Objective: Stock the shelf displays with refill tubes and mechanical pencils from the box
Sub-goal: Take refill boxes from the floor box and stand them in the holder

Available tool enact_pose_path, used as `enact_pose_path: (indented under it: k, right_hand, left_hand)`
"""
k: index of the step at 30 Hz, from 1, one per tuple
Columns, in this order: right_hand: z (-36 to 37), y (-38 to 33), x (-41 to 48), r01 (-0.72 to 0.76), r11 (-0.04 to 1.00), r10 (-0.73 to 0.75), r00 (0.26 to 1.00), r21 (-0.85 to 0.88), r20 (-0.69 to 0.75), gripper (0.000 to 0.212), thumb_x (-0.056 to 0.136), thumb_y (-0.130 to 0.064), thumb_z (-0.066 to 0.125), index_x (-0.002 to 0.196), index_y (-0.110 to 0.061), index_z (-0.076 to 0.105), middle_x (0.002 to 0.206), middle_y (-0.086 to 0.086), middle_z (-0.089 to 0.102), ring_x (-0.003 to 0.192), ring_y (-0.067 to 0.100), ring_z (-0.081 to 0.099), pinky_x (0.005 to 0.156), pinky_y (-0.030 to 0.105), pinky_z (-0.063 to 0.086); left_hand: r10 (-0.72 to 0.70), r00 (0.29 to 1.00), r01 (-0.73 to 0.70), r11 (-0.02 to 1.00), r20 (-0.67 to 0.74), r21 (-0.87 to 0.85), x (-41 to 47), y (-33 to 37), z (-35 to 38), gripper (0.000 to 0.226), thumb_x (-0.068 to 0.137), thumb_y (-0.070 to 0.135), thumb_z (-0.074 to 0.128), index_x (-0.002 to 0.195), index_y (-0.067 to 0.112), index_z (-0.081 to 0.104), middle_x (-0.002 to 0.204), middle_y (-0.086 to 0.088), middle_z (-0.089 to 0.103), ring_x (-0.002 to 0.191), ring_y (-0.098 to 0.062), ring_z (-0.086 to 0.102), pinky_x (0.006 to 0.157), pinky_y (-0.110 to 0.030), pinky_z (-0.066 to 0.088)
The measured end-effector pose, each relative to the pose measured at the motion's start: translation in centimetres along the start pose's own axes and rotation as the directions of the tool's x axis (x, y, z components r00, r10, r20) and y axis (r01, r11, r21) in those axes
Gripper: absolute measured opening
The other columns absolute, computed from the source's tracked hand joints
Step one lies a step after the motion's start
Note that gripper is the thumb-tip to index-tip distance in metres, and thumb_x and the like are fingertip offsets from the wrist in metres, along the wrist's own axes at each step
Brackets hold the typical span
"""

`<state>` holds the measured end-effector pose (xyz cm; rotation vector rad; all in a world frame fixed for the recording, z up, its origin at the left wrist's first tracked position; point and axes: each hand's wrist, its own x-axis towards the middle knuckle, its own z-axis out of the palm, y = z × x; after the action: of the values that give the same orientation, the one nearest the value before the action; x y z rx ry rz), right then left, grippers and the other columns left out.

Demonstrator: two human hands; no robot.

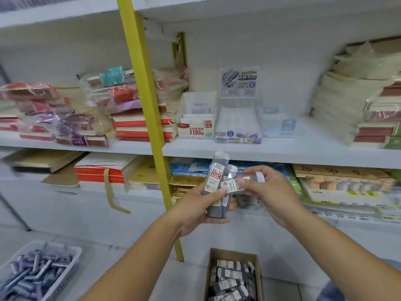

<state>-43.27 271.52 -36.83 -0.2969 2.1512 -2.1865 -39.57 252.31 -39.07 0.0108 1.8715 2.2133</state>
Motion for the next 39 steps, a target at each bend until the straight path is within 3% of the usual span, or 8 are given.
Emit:
enact_pose_path:
  k: [5,10,15,23,26,31,35,39]
  right_hand:
    - [2.3,-4.6,4.0,0.191,0.979,-0.189,0.981,-0.070,0.037,0.024,0.089,-0.011,0.067,0.105,-0.029,0.060,0.077,0.006,0.075,0.064,0.023,0.073,0.054,0.028,0.058]
    - [3.0,-9.6,10.8,0.366,0.918,-0.366,0.930,-0.152,0.025,0.033,0.099,-0.008,0.049,0.101,-0.041,0.053,0.078,0.009,0.072,0.073,0.021,0.072,0.074,0.036,0.058]
    - [6.4,-13.6,17.5,0.552,0.619,-0.584,0.799,-0.559,0.143,0.030,0.090,-0.020,0.063,0.104,-0.036,0.042,0.093,-0.014,0.058,0.074,-0.009,0.056,0.062,0.011,0.041]
    - [11.3,-14.1,22.9,0.614,0.319,-0.572,0.732,-0.722,0.370,0.024,0.086,-0.013,0.067,0.096,-0.023,0.049,0.087,-0.003,0.064,0.079,0.015,0.062,0.063,0.029,0.049]
    - [11.7,-13.4,24.1,0.593,0.324,-0.491,0.771,-0.737,0.404,0.030,0.084,-0.010,0.068,0.101,-0.023,0.047,0.095,0.002,0.065,0.083,0.018,0.062,0.069,0.034,0.052]
    - [11.8,-12.6,25.5,0.551,0.373,-0.411,0.819,-0.746,0.400,0.029,0.081,-0.009,0.072,0.100,-0.023,0.055,0.090,-0.002,0.064,0.079,0.011,0.062,0.060,0.021,0.047]
    - [12.1,-11.9,25.9,0.538,0.064,-0.535,0.730,-0.841,0.426,0.024,0.087,-0.021,0.066,0.110,-0.026,0.065,0.098,-0.001,0.055,0.095,0.021,0.056,0.069,0.029,0.041]
    - [11.9,-12.0,26.2,0.481,-0.116,-0.560,0.691,-0.869,0.457,0.032,0.092,-0.024,0.060,0.124,-0.029,0.063,0.108,0.008,0.050,0.107,0.029,0.048,0.072,0.034,0.035]
  left_hand:
    - [0.137,0.986,-0.145,0.985,-0.091,-0.088,2.4,4.4,-1.7,0.033,0.095,0.022,0.065,0.127,0.019,0.060,0.111,-0.010,0.075,0.100,-0.027,0.074,0.071,-0.043,0.062]
    - [0.281,0.925,-0.315,0.944,-0.256,-0.098,4.8,6.4,-4.7,0.020,0.097,0.020,0.061,0.117,0.024,0.061,0.093,-0.008,0.077,0.089,-0.025,0.076,0.062,-0.036,0.062]
    - [0.383,0.863,-0.414,0.910,-0.329,-0.028,6.3,7.5,-7.0,0.018,0.097,0.026,0.062,0.114,0.032,0.065,0.099,-0.003,0.078,0.087,-0.022,0.076,0.062,-0.035,0.061]
    - [0.371,0.869,-0.377,0.925,-0.326,0.048,6.6,8.3,-9.9,0.019,0.099,0.027,0.058,0.117,0.033,0.063,0.100,0.001,0.078,0.087,-0.020,0.076,0.061,-0.034,0.061]
    - [0.383,0.871,-0.386,0.921,-0.307,0.052,6.6,8.5,-10.3,0.019,0.099,0.028,0.058,0.117,0.032,0.062,0.100,0.000,0.078,0.088,-0.020,0.076,0.061,-0.033,0.060]
    - [0.395,0.874,-0.398,0.916,-0.284,0.050,6.6,8.9,-10.3,0.019,0.100,0.027,0.057,0.117,0.032,0.063,0.100,0.001,0.078,0.090,-0.019,0.076,0.061,-0.031,0.060]
    - [0.401,0.873,-0.406,0.913,-0.278,0.044,6.7,9.0,-10.1,0.021,0.099,0.028,0.057,0.120,0.031,0.062,0.101,0.001,0.078,0.091,-0.020,0.076,0.061,-0.031,0.060]
    - [0.397,0.876,-0.405,0.914,-0.273,0.030,6.7,9.0,-9.8,0.022,0.099,0.028,0.058,0.120,0.030,0.062,0.101,0.001,0.078,0.091,-0.020,0.076,0.061,-0.030,0.060]
